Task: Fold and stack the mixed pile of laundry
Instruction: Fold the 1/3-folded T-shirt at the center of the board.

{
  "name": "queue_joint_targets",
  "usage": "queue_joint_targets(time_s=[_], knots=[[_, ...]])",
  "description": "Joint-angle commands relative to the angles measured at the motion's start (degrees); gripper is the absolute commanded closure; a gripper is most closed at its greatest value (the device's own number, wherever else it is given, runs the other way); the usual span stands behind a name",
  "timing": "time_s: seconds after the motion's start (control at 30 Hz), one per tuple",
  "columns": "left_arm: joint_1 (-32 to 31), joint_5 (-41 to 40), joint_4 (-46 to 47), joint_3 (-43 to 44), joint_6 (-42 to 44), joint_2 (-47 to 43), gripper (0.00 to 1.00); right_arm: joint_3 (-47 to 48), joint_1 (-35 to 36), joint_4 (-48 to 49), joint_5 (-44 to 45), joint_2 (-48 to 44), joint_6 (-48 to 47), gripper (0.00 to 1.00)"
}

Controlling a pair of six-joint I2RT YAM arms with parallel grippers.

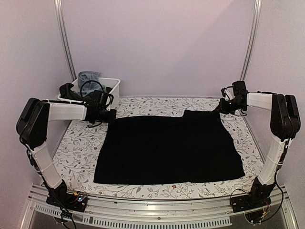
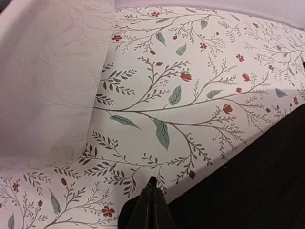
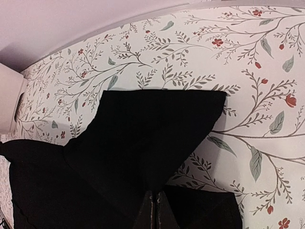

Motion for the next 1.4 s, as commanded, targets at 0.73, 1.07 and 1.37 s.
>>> queue_joint_targets(time_s=[0.73, 1.07, 1.37], knots=[[-7.0, -5.4, -2.9, -17.9, -7.8, -11.8, 1.0, -34.1, 0.4, 9.0, -0.6, -25.5, 10.4, 1.0], [-6.7, -9.2, -6.7, -17.5, -8.4, -12.4, 1.0, -35.0, 0.3, 6.7, 1.4, -30.1, 12.2, 1.0], [-6.7, -7.7, -8.9, -19.2, -9.4, -14.3, 1.0, -38.4, 0.2, 7.1, 1.3, -30.8, 13.3, 1.0]])
